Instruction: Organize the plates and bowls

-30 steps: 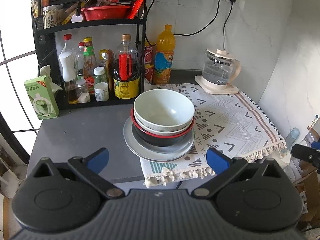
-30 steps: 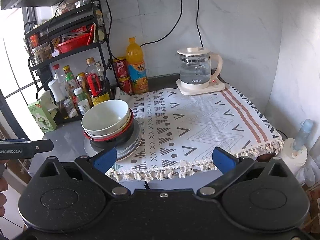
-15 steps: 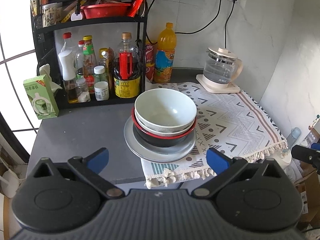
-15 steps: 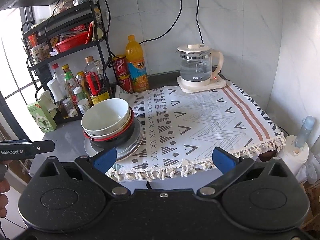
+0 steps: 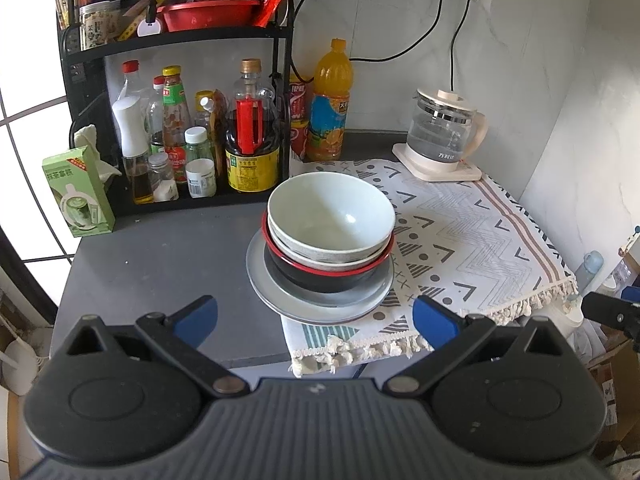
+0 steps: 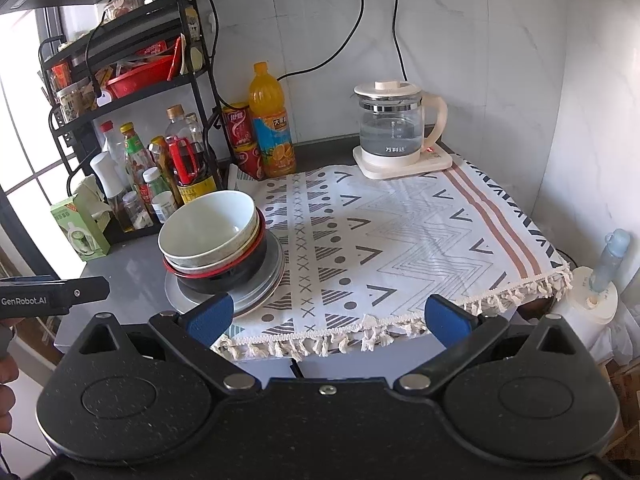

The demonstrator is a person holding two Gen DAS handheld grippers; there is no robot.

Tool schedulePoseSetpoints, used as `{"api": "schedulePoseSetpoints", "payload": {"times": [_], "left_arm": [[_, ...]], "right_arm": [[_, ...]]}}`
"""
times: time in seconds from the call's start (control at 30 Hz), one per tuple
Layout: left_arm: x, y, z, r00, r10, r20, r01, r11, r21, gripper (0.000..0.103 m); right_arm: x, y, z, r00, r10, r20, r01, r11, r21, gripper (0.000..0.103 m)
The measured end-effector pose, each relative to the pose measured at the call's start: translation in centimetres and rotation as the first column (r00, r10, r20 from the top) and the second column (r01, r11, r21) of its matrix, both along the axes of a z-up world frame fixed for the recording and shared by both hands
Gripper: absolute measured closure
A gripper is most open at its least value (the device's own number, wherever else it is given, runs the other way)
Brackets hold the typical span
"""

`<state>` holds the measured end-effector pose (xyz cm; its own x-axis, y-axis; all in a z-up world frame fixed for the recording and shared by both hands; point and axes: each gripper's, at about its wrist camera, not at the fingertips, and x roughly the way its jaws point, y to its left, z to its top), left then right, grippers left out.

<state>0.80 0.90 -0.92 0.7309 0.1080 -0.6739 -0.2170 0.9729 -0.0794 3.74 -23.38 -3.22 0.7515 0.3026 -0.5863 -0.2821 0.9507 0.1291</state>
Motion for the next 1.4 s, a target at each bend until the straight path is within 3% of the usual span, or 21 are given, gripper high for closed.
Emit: {"api": "schedulePoseSetpoints", "payload": {"times": [1.4], "left_arm": [[-0.78,-0.78,-0.6,0.999,-0.017,-0.028,0.017,1.0,0.0,0.0]], "right_arm": [[-0.94,-0.94,-0.64,1.0,-0.001,-0.006,0.001,0.999,-0.04,0.0]]}}
